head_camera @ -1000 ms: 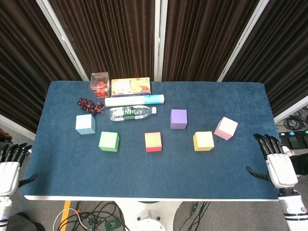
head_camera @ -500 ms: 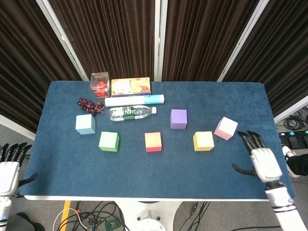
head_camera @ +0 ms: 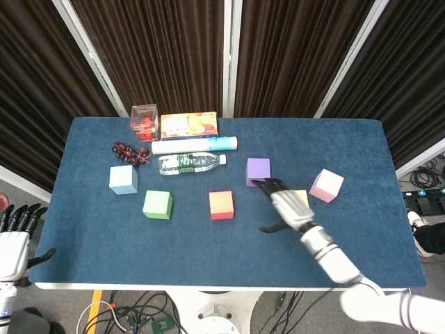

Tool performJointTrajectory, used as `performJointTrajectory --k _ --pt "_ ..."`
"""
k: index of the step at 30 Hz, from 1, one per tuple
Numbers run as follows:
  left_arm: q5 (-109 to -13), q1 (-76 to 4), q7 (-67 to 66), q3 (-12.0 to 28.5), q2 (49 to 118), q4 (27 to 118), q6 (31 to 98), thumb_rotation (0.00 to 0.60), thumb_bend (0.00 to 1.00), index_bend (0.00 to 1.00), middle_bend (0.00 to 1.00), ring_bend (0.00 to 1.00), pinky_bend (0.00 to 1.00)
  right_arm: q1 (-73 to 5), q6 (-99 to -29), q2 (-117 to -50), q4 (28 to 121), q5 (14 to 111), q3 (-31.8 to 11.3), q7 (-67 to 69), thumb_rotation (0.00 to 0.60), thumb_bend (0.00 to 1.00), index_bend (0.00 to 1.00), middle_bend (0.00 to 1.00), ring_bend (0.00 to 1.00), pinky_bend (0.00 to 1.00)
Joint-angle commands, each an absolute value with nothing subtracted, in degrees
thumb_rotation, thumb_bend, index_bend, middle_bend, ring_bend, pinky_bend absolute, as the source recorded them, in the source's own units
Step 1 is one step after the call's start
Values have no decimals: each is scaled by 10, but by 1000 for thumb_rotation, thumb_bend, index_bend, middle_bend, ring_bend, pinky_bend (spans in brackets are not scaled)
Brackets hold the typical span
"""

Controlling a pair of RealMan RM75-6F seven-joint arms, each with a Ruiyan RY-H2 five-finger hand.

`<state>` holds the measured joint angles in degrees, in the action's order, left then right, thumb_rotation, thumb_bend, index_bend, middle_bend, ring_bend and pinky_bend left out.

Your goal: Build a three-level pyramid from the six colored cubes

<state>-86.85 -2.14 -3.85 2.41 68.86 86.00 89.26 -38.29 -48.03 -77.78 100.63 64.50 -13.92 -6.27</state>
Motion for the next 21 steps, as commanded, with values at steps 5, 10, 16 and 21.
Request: performJointTrajectory --k 5,10,16,21 --pt "-868 -22 -39 26 685 861 893 600 0 174 126 81 15 -501 -437 -914 902 524 -156 -164 600 0 0 102 0 0" --pt "-866 -20 -33 24 686 857 893 600 0 173 126 81 15 -524 -451 -943 873 492 -154 -187 600 0 0 103 0 0" --pt "-865 -19 -25 24 690 849 894 600 0 174 126 81 16 -528 -464 -946 863 480 -152 -185 600 28 0 114 0 0" --pt "-865 -19 -24 25 690 847 894 600 0 174 126 81 15 -534 -460 -960 837 476 -150 -175 600 38 0 132 0 0"
